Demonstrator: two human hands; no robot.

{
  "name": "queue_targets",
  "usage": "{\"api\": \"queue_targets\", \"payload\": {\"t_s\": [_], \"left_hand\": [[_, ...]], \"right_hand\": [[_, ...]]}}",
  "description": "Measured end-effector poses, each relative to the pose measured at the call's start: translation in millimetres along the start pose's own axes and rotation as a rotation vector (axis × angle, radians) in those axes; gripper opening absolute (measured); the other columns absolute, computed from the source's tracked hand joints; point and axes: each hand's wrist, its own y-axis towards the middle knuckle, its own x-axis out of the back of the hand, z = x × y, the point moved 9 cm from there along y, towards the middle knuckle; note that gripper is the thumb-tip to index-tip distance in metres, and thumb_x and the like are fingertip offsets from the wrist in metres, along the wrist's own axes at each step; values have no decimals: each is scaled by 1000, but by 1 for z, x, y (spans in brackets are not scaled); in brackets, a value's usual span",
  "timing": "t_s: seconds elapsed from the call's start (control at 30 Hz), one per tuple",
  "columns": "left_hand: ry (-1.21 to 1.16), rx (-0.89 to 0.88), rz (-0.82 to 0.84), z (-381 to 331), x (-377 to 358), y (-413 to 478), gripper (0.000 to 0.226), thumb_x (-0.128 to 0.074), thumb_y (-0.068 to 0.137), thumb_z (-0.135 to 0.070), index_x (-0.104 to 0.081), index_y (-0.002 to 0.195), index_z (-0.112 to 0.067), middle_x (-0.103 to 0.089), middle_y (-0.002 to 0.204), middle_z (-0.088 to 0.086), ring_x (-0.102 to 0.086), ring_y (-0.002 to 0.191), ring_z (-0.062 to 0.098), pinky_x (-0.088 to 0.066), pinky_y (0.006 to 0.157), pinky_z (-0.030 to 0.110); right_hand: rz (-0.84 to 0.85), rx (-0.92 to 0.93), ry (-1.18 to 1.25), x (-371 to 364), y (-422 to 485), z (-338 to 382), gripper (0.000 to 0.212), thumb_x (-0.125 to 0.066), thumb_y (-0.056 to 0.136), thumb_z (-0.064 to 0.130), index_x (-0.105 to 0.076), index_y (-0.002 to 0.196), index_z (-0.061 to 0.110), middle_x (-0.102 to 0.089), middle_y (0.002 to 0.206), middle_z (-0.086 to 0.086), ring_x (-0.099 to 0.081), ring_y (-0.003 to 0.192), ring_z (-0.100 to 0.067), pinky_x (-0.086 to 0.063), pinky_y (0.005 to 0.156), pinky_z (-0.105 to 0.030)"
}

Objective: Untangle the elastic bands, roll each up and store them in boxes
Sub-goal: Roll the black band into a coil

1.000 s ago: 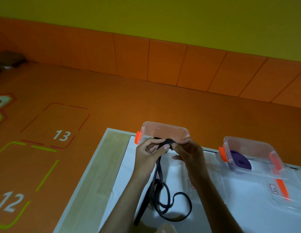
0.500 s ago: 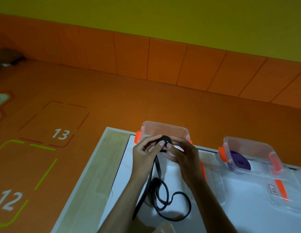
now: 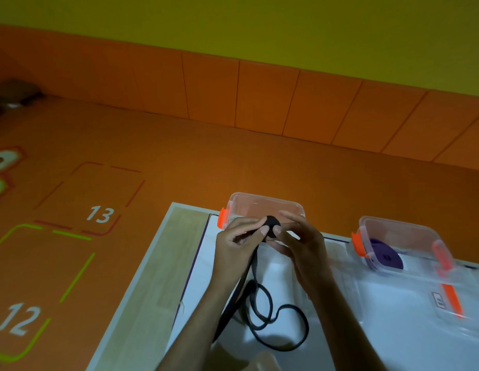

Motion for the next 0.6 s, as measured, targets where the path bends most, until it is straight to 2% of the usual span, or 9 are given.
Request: {"api": "queue_targets", "payload": {"t_s": [0.07,0.13,0.3,0.4,0.5,0.6], "left_hand": [[10,-2,40,-2,2,3,23,-80,93,-10,-84,113,-21,-80,111,-2,-74,110,19,-58,90,23],[27,-5,60,-3,3,4,23,-81,93,-9,-83,112,-21,-80,109,-2,-75,108,21,-60,93,28],[27,4,68,-3,0,0,18,-85,89,-17,-83,103,-28,-81,106,-3,-76,107,21,-60,94,30],[44,-28,153,-8,-4,4,24,-84,90,-17,-83,112,-27,-81,114,-3,-75,113,21,-59,100,34],[32,-55,180,-20,-4,9,33,-83,90,-12,-83,111,-36,-81,113,-5,-75,110,18,-58,97,28],[23,-83,167,-31,-1,12,32,-82,90,-10,-82,112,-34,-81,113,-6,-76,108,15,-57,93,22]], "right_hand": [[77,-24,-42,-5,-1,-3,26,-77,92,6,-74,118,13,-75,114,-19,-74,111,-36,-63,89,-47],[110,-55,-50,-6,-3,-7,18,-76,94,8,-71,111,8,-73,120,-14,-73,113,-36,-63,85,-46],[61,-29,-109,0,-4,4,13,-78,89,19,-67,93,12,-78,110,-4,-78,102,-34,-65,71,-44],[18,14,-66,2,-6,10,22,-77,91,22,-64,99,7,-77,114,-10,-77,103,-38,-66,73,-47],[27,25,-112,-4,-7,18,28,-79,90,26,-64,103,5,-77,113,-10,-77,102,-36,-66,74,-51],[66,59,-261,-7,-2,33,23,-81,86,24,-69,99,8,-79,101,-4,-79,94,-26,-66,66,-37]]}}
